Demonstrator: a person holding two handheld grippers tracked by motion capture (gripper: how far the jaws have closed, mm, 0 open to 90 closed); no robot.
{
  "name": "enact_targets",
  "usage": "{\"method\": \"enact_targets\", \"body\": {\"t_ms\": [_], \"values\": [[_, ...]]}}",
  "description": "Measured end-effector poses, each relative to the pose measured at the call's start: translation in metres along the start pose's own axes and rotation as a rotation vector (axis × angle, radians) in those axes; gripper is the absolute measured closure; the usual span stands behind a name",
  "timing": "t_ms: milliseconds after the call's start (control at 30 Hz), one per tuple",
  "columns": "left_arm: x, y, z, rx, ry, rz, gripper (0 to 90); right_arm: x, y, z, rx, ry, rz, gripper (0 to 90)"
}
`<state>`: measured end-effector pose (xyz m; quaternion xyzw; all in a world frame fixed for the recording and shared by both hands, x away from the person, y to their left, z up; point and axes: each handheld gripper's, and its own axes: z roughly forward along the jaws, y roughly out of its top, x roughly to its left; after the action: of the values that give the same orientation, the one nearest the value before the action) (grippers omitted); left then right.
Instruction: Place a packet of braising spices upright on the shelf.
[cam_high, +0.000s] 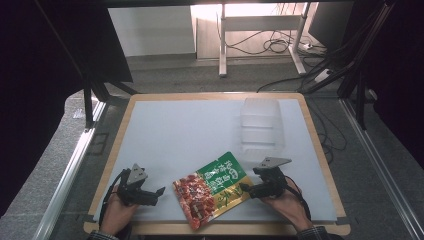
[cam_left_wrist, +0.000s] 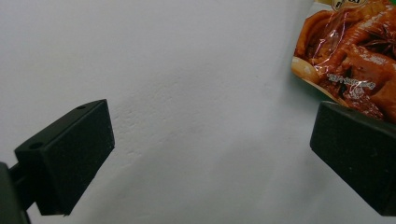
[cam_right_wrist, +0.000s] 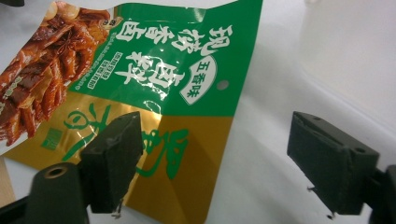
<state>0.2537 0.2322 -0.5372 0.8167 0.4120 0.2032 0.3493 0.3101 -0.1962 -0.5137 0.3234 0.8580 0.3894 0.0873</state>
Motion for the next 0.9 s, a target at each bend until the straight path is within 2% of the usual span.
{"method": "enact_targets", "body": {"t_ms": [133, 267, 333, 533, 667, 833, 900], "values": [[0.000, 0.000, 0.000, 0.000, 0.000, 0.001, 0.0, -0.001, 0.003, 0.006, 0.024, 0.011, 0.000, 25.6], [0.000, 0.000, 0.000, 0.002, -0.001, 0.003, 0.0, -0.001, 0.006, 0.011, 0.042, 0.043, 0.014, 27.4], [-0.001, 0.000, 0.000, 0.003, 0.000, 0.004, 0.0, 0.000, 0.008, 0.013, 0.052, 0.054, 0.006, 28.7], [-0.001, 0.000, 0.000, 0.004, 0.000, 0.003, 0.0, 0.004, 0.012, 0.018, 0.059, 0.065, -0.020, 40.8], [-0.001, 0.000, 0.001, 0.011, -0.002, 0.005, 0.0, 0.005, 0.014, 0.022, 0.072, 0.094, -0.030, 47.6], [-0.001, 0.000, 0.001, 0.007, -0.001, 0.002, 0.0, 0.007, 0.019, 0.026, 0.082, 0.084, -0.064, 58.8], [-0.001, 0.000, 0.001, 0.004, -0.001, 0.002, 0.0, 0.007, 0.020, 0.027, 0.085, 0.080, -0.068, 59.8]]}}
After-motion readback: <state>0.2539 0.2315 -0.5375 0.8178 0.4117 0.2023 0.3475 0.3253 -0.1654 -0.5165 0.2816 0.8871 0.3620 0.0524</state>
